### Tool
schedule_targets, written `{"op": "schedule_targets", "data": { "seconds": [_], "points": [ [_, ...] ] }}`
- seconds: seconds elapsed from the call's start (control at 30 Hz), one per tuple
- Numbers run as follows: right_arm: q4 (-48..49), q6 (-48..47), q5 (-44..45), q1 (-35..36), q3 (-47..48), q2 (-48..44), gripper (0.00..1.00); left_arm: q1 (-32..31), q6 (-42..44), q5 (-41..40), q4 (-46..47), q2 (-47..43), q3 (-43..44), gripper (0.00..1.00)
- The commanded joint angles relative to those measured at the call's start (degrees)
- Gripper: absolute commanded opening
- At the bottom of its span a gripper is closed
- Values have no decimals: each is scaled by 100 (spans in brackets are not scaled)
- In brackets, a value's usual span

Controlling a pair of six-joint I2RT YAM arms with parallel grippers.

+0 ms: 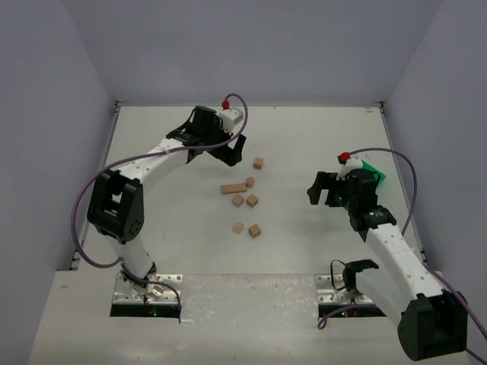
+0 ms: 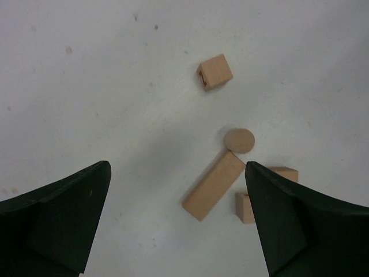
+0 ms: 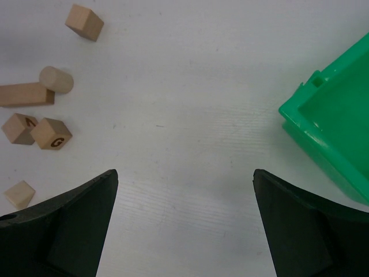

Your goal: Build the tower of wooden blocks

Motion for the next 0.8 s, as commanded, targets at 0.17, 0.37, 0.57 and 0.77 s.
{"op": "schedule_targets", "data": {
  "seconds": [0.17,0.37,0.57,0.77],
  "points": [
    [161,256,438,-19,-31,-371,99,-250,3266,774,-2339,1908,2813,100],
    [252,413,738,-19,13,-244,99,-364,2782,248,-1366,919,1927,100],
    [379,490,713,-19,14,-17,99,-584,2269,616,-767,46,701,100],
    [230,489,881,-10,190,218,99,-786,1486,902,-440,246,682,100]
  ]
}}
